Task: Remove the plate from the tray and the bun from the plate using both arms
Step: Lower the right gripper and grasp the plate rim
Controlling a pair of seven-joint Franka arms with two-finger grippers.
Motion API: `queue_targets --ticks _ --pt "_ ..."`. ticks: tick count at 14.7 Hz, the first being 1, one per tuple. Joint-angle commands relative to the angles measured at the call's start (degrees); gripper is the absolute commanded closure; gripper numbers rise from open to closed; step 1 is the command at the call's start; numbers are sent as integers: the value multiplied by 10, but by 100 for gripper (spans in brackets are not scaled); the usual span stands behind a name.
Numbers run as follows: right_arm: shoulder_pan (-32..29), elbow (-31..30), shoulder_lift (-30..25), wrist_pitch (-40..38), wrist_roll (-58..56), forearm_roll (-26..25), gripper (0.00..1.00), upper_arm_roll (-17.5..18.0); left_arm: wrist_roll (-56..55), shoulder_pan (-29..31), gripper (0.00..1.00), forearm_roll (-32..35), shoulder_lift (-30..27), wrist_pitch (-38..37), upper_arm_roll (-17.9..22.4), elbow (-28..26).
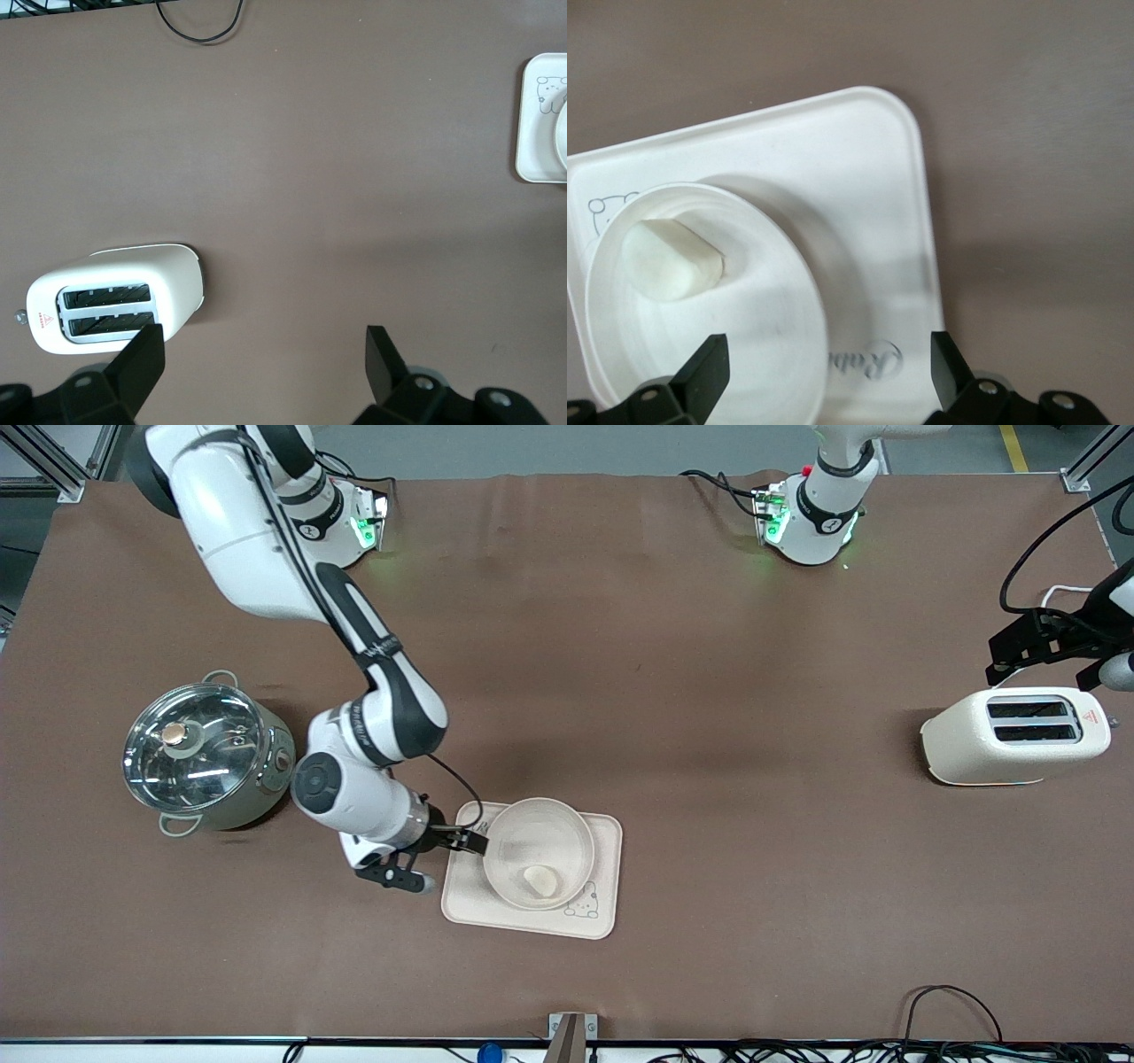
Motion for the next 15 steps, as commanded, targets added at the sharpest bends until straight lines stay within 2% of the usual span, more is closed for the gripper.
queue_targets --ticks 1,4,5,9,10,11,15 --pt "7 57 52 14 11 8 1 -2 7 12 0 5 4 -12 -16 11" --pt "10 75 70 14 15 8 20 -2 4 12 0 4 4 -12 -17 11" --pt "10 75 71 13 15 8 32 -1 5 12 0 4 4 -12 -17 11" --pt "11 75 72 10 8 7 91 -2 8 16 0 5 4 -12 -15 12" --pt "13 75 72 11 -4 7 98 -2 8 16 0 4 4 -12 -15 12" --pt "13 75 72 11 -20 7 99 -2 9 16 0 4 4 -12 -15 12" --pt "1 75 64 1 -40 8 99 10 6 13 0 4 4 -12 -15 12"
